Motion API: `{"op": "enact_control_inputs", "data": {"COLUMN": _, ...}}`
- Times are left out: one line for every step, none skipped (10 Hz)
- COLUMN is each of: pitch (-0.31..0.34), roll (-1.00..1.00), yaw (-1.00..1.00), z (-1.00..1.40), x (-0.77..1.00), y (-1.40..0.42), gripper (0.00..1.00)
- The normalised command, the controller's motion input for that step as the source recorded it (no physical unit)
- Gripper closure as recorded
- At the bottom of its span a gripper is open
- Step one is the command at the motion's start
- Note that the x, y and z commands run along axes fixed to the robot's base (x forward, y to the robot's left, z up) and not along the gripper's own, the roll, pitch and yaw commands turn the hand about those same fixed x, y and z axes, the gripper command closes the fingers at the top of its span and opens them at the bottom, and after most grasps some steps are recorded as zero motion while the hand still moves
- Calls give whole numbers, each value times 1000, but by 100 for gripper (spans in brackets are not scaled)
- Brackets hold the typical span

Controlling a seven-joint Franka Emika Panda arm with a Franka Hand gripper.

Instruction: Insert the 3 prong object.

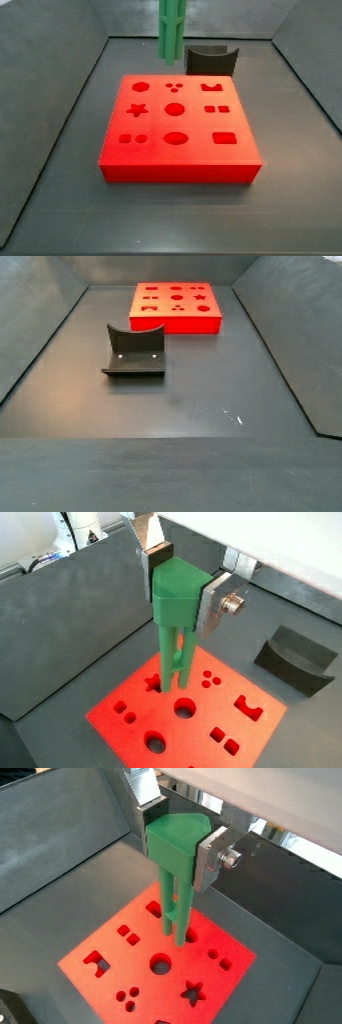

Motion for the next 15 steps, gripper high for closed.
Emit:
{"op": "enact_control_inputs", "data": {"pitch": -91, "roll": -123, "yaw": 11, "z": -140, "x": 0, "y": 0, "gripper": 100}}
{"op": "enact_control_inputs", "data": {"pitch": -91, "roll": -139, "yaw": 0, "z": -77, "x": 0, "y": 0, "gripper": 100}}
{"op": "enact_control_inputs", "data": {"pitch": -76, "roll": -126, "yaw": 0, "z": -114, "x": 97, "y": 106, "gripper": 100}}
{"op": "enact_control_inputs", "data": {"pitch": -31, "roll": -140, "yaw": -97, "z": -134, "x": 251, "y": 666, "gripper": 100}}
{"op": "enact_control_inputs", "data": {"pitch": -10, "roll": -87, "yaw": -111, "z": -249, "x": 280, "y": 820, "gripper": 100}}
{"op": "enact_control_inputs", "data": {"pitch": -46, "roll": -30, "yaw": -160, "z": -326, "x": 189, "y": 831, "gripper": 100}}
{"op": "enact_control_inputs", "data": {"pitch": -80, "roll": 0, "yaw": -180, "z": -394, "x": 123, "y": 806, "gripper": 100}}
{"op": "enact_control_inputs", "data": {"pitch": -136, "roll": 6, "yaw": -114, "z": -574, "x": 0, "y": 557, "gripper": 100}}
{"op": "enact_control_inputs", "data": {"pitch": -249, "roll": -23, "yaw": 0, "z": -703, "x": -91, "y": 300, "gripper": 100}}
{"op": "enact_control_inputs", "data": {"pitch": -327, "roll": -31, "yaw": 0, "z": -571, "x": -40, "y": 140, "gripper": 100}}
{"op": "enact_control_inputs", "data": {"pitch": -294, "roll": 0, "yaw": 0, "z": -451, "x": 0, "y": 6, "gripper": 100}}
{"op": "enact_control_inputs", "data": {"pitch": -131, "roll": 21, "yaw": 0, "z": -189, "x": -29, "y": 60, "gripper": 100}}
{"op": "enact_control_inputs", "data": {"pitch": -16, "roll": 26, "yaw": 0, "z": -120, "x": -20, "y": 0, "gripper": 100}}
{"op": "enact_control_inputs", "data": {"pitch": 130, "roll": 60, "yaw": 0, "z": -229, "x": 6, "y": 23, "gripper": 100}}
{"op": "enact_control_inputs", "data": {"pitch": 169, "roll": 187, "yaw": 103, "z": -206, "x": 211, "y": 11, "gripper": 100}}
